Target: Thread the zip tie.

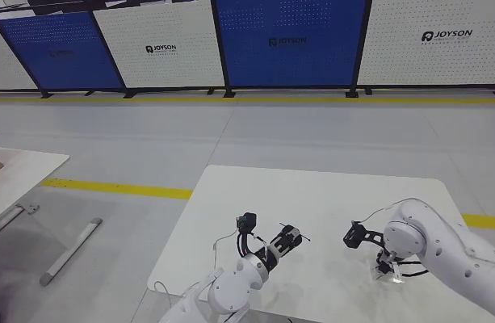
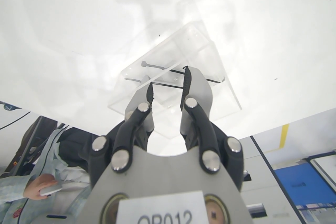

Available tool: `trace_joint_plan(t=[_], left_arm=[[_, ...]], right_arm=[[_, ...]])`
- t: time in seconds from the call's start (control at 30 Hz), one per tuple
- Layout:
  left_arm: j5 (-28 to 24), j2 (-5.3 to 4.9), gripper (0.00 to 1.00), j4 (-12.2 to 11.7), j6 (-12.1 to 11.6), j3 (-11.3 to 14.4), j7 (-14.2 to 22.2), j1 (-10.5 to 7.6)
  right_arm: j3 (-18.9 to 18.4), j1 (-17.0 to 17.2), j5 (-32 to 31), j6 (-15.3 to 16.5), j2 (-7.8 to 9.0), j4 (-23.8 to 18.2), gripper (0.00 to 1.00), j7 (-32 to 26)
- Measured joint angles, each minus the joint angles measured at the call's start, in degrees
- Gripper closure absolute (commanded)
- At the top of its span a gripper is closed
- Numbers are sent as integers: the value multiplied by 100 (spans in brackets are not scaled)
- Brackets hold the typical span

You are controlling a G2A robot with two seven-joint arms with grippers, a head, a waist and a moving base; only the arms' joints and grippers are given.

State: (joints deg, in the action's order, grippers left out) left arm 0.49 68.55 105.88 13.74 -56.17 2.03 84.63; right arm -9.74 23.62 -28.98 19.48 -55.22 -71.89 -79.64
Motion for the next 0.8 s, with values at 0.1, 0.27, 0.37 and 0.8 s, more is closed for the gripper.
trace_joint_plan(t=[0.1, 0.27, 0.37, 0.8], left_arm=[[0, 0, 100, 0, 0, 0, 0, 0], [0, 0, 100, 0, 0, 0, 0, 0], [0, 0, 100, 0, 0, 0, 0, 0], [0, 0, 100, 0, 0, 0, 0, 0]], right_arm=[[0, -15, -6, 0, -48, 62, 72, 0], [0, -22, -40, 0, -156, 214, 72, 0], [0, -4, -45, 0, -220, 310, 72, 0], [0, 37, -44, 0, -377, 539, 100, 0]])
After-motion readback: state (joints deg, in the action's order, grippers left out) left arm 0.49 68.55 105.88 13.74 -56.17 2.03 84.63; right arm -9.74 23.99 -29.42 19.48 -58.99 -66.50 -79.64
